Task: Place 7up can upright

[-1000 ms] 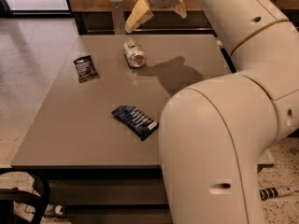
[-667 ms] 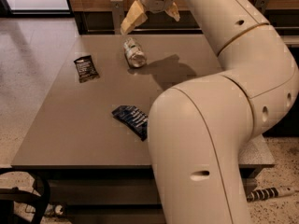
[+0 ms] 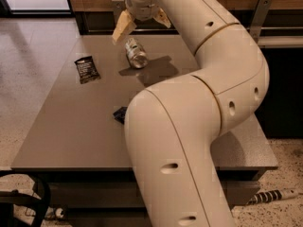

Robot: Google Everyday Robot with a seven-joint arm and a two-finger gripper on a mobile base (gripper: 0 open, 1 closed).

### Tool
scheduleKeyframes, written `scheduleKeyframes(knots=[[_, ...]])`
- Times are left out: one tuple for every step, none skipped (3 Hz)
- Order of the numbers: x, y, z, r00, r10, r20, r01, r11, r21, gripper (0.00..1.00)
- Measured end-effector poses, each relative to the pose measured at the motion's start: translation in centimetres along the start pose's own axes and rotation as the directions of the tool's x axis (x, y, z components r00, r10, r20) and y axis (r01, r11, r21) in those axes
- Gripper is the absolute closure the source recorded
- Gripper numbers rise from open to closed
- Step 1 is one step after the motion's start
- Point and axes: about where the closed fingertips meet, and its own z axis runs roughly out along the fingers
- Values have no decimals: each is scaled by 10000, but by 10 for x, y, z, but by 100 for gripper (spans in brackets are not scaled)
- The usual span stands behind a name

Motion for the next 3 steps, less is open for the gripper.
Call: scheduleKeyframes(knots=[[-4, 7, 8, 9997, 70, -228, -64, 9997, 242, 0], [-5, 5, 10, 9995, 194, -237, -185, 9991, 385, 0], [-2, 2, 16, 9991, 367, -220, -360, 9989, 314, 0]])
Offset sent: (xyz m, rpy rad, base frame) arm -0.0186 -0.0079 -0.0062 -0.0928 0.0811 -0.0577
